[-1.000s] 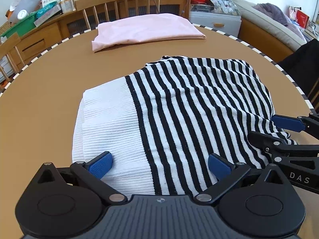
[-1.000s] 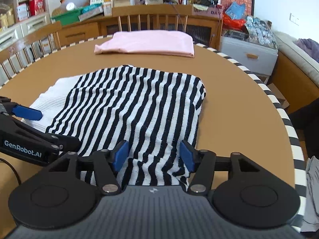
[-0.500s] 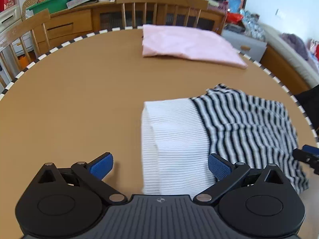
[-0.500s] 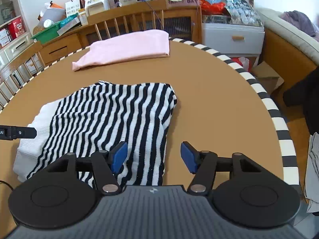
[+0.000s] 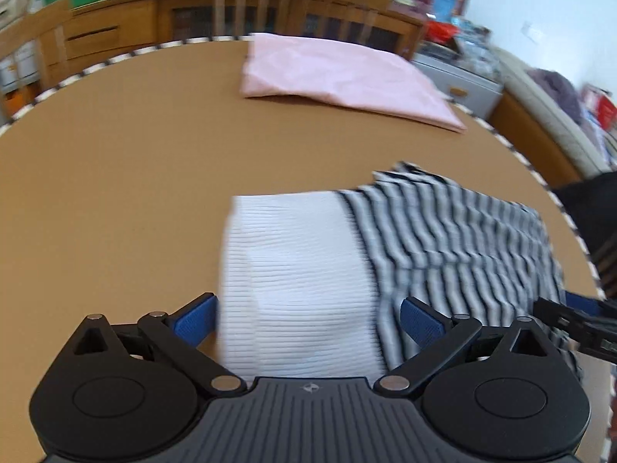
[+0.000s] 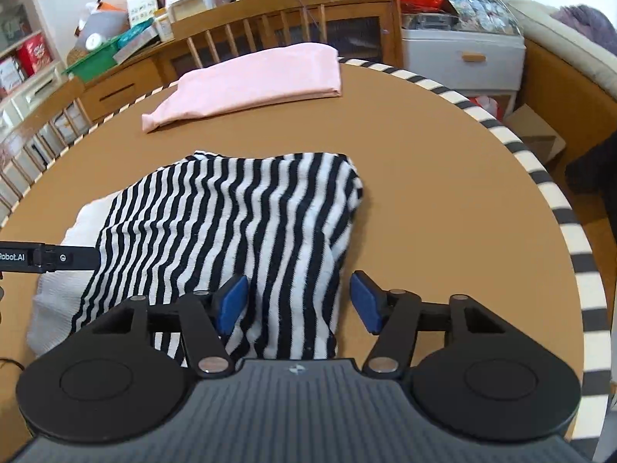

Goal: Fold clothes
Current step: 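Grasp the white ribbed edge of the sweater with both grippers, then lift the sweater and carry it onto the pink shirt with both grippers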

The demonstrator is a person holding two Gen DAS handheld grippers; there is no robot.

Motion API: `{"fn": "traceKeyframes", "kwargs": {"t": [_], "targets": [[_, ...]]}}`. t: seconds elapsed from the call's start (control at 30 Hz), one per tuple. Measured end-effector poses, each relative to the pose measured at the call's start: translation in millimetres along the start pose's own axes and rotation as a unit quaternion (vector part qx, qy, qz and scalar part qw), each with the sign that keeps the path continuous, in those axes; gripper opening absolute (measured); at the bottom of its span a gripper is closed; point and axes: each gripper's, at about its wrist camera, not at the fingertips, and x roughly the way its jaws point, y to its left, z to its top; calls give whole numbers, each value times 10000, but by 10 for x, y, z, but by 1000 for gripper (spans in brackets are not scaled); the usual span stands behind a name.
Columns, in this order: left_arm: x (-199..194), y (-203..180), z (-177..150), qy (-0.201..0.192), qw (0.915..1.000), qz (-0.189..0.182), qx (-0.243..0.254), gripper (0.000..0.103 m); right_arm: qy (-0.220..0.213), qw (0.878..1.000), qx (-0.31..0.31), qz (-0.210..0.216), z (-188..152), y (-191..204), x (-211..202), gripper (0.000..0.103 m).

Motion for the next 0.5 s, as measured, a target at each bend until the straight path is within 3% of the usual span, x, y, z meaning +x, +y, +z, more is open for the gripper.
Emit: {"fn": "traceKeyframes", "kwargs": {"t": [0.03,0.1,0.17,0.27,0.37,0.5], "targets": [[7,-59,-1,-7,9999,0,109,90,6,10000,-3,41,11,12,9,48],[-3,-144,-13,-94,9995,114,264,65,28,9999,61,135,33,19,21,42],[-2,-180,-17,-131,9995,113,275,48,38,9997,92,200,33,16,15,37],[6,-179,-9,-121,9997,38,184,41,49,9994,161,296,30,7,12,28],[-3,-163,-16,-101,9999,-78,87,27,45,9993,154,329,28,12,4,27],[-13,-153,-21,-100,9999,-128,24,24,38,9995,97,311,36,25,6,26]]}}
